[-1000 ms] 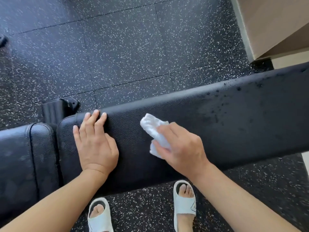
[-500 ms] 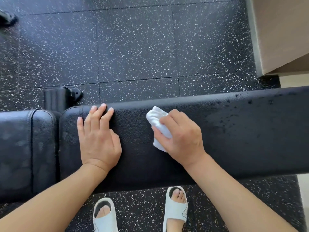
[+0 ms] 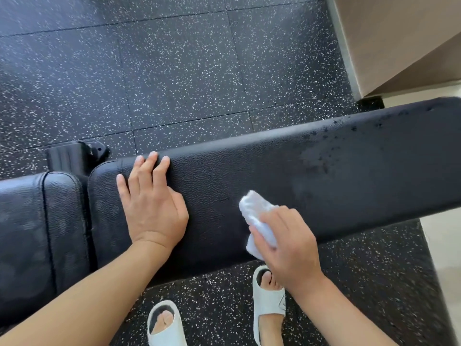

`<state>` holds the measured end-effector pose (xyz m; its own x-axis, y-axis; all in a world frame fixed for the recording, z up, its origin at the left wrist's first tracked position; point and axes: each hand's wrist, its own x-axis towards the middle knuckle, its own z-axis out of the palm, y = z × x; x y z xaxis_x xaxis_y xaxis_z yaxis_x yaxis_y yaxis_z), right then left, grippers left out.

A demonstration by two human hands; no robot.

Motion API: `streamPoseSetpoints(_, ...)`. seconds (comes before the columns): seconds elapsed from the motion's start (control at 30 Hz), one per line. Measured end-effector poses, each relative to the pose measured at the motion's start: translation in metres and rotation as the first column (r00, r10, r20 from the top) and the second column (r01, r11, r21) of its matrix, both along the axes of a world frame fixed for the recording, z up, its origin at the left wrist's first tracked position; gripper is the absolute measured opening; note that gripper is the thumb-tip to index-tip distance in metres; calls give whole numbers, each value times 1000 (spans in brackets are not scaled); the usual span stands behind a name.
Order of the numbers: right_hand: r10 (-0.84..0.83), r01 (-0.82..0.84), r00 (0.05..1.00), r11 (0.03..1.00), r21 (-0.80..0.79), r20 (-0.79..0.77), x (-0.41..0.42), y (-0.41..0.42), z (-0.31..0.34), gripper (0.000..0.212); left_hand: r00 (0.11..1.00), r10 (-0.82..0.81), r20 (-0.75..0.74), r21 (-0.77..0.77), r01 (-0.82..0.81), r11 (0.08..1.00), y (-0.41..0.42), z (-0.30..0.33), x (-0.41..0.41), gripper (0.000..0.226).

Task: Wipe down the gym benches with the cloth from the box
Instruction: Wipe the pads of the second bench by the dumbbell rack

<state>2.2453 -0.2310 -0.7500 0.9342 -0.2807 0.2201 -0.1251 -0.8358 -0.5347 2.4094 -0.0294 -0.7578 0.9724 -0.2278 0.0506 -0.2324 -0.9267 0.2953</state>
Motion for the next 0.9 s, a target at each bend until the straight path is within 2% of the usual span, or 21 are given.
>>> streamPoseSetpoints(0.07, 6, -6, 1000, 1000, 12, -8, -17, 0, -4, 17, 1000, 0, 4, 2, 0, 1000, 1, -1, 0, 60)
streamPoseSetpoints(0.13, -29, 29, 1000, 999, -25, 2, 0, 0, -6, 20, 1000, -1, 8, 3, 1, 1000, 1, -2, 1, 59)
streamPoseSetpoints(0.33, -149, 150, 989, 987, -65, 24, 146, 14, -3, 25, 1000, -1, 14, 13, 0, 1000, 1, -3, 1, 59)
streamPoseSetpoints(0.47, -127, 126, 992, 990, -67, -14, 210, 20, -1, 24, 1000, 4, 16, 16, -4, 1000, 1, -2, 1, 59)
streamPoseSetpoints(0.57, -77, 77, 997, 997, 4, 8, 185, 19, 1, 26, 1000, 2, 12, 23, -2, 1000, 0, -1, 1, 60)
streamPoseSetpoints(0.77, -38, 42, 998, 993, 107, -43, 32, 3, 4, 32, 1000, -7, 13, 21, 7, 1000, 3, -4, 2, 59)
streamPoseSetpoints(0.9, -80, 83, 996, 994, 66, -39, 24, -3, 1, 40, 1000, -9, 14, 20, 9, 1000, 3, -5, 2, 59)
